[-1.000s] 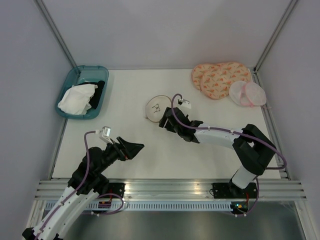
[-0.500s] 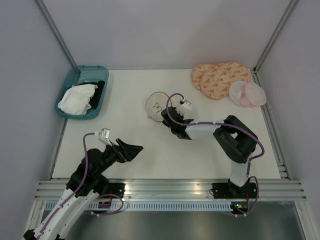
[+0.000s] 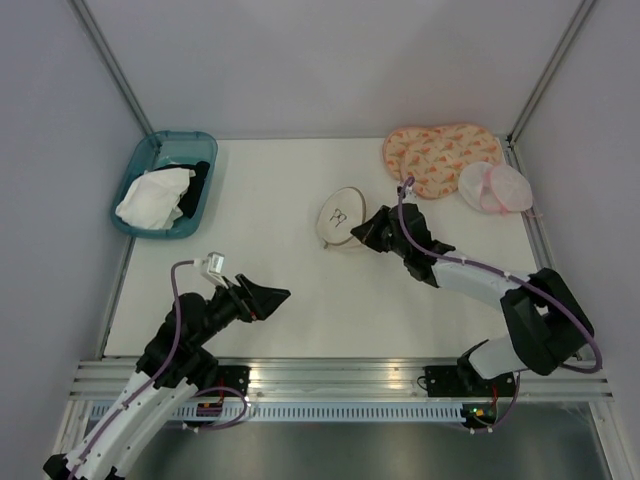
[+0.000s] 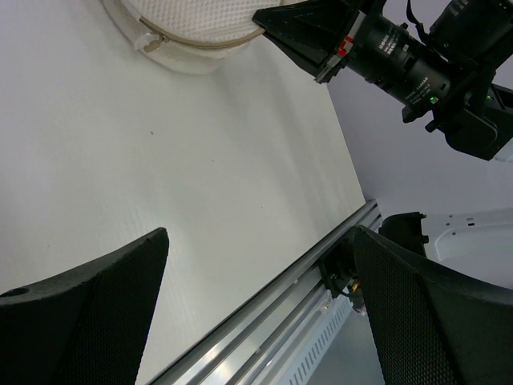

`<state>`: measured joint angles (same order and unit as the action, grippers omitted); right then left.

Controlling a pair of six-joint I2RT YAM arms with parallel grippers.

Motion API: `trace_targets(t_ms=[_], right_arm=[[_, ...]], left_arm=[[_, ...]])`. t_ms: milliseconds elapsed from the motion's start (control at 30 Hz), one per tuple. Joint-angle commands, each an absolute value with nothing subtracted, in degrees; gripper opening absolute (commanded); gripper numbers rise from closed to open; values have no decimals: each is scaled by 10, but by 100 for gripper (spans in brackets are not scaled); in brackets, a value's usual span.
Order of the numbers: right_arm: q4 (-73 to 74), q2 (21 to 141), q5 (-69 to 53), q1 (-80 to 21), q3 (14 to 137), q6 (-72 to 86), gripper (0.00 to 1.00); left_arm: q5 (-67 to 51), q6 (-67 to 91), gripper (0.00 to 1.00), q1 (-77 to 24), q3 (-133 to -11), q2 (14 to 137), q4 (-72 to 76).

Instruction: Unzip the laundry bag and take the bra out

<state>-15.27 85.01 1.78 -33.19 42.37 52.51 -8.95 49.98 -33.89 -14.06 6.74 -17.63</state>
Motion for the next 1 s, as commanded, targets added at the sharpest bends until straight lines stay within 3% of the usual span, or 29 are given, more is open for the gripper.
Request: trace_targets(t_ms=[0, 300, 667, 967], right_arm=[[-180, 788, -130, -320, 405, 547, 0], [-295, 702, -244, -315, 338, 669, 1], [-339, 565, -294, -290, 251, 742, 0], [-394, 521, -333, -291, 199, 787, 1]], left_arm=[[-132, 475, 100, -340, -133, 104, -68], [-155, 550, 100, -341, -105, 202, 139], [-122, 652, 100, -341, -59, 280, 251], [-109, 719, 100, -340, -45, 358, 365]])
